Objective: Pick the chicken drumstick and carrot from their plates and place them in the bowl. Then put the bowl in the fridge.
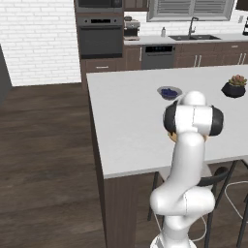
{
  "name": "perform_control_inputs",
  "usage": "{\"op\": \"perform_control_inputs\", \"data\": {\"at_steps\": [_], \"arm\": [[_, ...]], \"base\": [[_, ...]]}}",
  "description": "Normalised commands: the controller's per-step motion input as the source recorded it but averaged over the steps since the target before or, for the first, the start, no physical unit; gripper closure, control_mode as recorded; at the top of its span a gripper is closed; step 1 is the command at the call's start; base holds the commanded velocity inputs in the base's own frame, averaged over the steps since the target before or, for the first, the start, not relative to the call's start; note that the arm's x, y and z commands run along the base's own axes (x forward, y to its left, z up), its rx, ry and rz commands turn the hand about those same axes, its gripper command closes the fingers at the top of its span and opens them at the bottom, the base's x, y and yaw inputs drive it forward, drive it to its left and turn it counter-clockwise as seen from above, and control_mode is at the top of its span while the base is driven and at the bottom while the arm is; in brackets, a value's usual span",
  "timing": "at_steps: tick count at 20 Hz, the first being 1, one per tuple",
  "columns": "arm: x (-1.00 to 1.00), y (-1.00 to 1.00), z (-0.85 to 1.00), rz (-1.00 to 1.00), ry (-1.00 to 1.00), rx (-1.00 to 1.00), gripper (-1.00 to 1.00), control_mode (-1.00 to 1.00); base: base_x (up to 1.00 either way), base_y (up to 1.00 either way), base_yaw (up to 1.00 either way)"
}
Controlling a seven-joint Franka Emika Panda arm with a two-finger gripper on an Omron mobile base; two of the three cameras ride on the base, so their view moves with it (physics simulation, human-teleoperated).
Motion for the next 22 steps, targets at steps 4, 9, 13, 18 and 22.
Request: {"op": "perform_control_inputs", "data": {"at_steps": [4,9,13,18,22], "arm": [[-0.54,0.19,1.0,0.0,0.0,0.02,1.0,-1.0],[-0.59,0.38,1.0,0.0,0.01,0.0,1.0,-1.0],[-0.5,0.43,1.0,0.0,0.0,0.0,1.0,-1.0],[-0.4,0.35,0.69,0.0,0.13,0.0,1.0,-1.0],[-0.14,0.0,0.0,0.0,0.0,0.0,1.0,1.0]], "base": [[0.0,0.0,0.0],[0.0,0.0,0.0],[0.0,0.0,0.0],[0.0,0.0,0.0],[-0.73,-0.3,0.0]]}}
